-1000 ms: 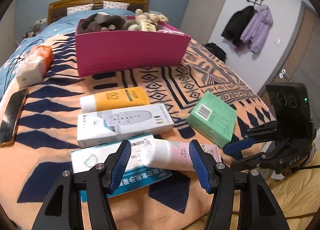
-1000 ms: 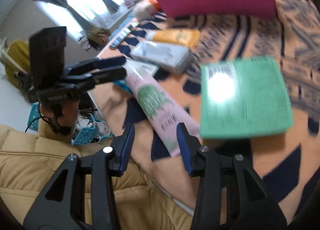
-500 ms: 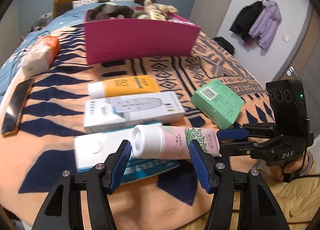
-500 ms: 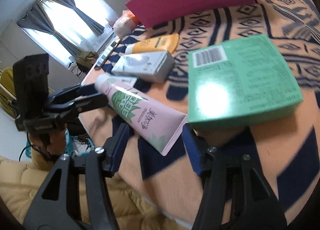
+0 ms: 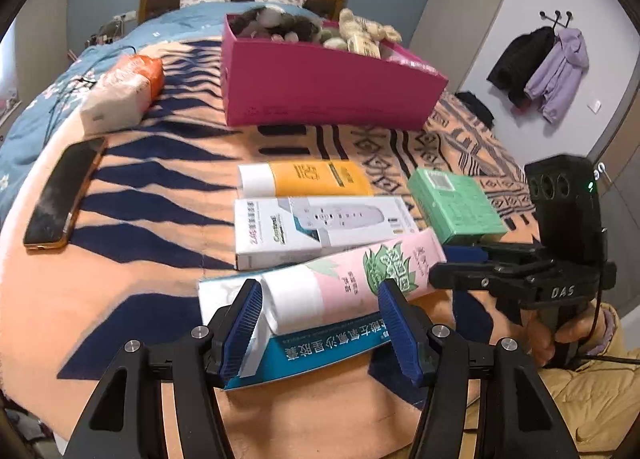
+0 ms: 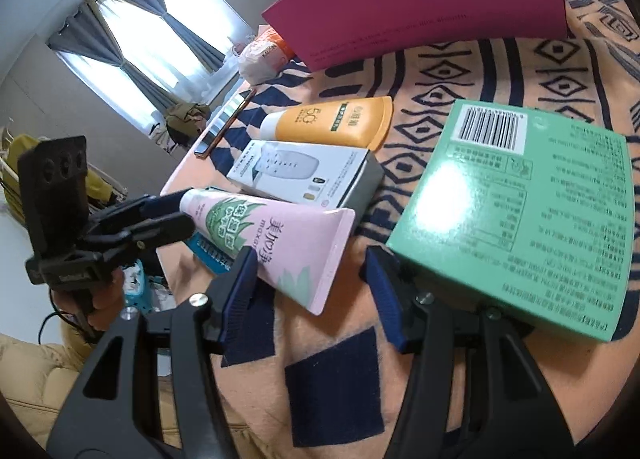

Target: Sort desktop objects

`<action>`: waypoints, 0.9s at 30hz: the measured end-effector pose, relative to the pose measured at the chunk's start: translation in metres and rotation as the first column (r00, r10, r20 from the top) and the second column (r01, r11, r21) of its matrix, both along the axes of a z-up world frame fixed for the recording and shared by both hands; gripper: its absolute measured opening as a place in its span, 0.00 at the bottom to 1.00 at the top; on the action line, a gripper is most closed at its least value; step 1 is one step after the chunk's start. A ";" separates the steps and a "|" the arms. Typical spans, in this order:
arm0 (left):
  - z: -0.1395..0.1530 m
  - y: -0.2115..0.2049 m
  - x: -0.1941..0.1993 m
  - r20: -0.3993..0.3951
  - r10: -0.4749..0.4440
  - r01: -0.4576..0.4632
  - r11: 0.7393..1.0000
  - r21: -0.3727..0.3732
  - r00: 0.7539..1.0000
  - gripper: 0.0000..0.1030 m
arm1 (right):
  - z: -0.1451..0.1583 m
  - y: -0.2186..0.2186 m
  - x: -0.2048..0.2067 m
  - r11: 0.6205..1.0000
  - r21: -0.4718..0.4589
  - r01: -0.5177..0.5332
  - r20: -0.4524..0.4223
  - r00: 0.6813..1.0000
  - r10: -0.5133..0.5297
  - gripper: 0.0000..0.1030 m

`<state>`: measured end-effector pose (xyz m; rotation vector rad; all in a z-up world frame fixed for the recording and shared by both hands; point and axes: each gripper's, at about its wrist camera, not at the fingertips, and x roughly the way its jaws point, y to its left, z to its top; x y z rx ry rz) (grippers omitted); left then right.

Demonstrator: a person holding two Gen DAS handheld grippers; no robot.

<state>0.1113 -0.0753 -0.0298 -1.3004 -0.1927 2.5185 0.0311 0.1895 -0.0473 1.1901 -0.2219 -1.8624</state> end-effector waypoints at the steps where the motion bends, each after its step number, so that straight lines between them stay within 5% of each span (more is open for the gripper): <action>1: -0.003 0.001 0.000 0.012 0.001 -0.001 1.000 -0.005 1.000 0.59 | 0.000 0.000 0.000 1.000 -0.001 -0.002 0.000 1.000 0.002 0.56; 9: -0.006 -0.006 -0.004 0.038 0.020 -0.021 1.000 0.023 0.999 0.59 | 0.007 -0.004 0.003 0.999 0.029 -0.016 -0.056 0.998 0.017 0.45; 25: 0.015 0.007 -0.009 -0.013 0.027 -0.027 1.000 -0.007 1.000 0.59 | 0.029 -0.001 0.005 0.999 0.035 -0.019 -0.117 0.993 0.023 0.42; 27: 0.019 0.009 -0.011 -0.019 0.008 -0.007 1.000 0.026 1.000 0.55 | 0.035 -0.002 0.004 0.999 0.024 -0.031 -0.133 0.991 0.034 0.32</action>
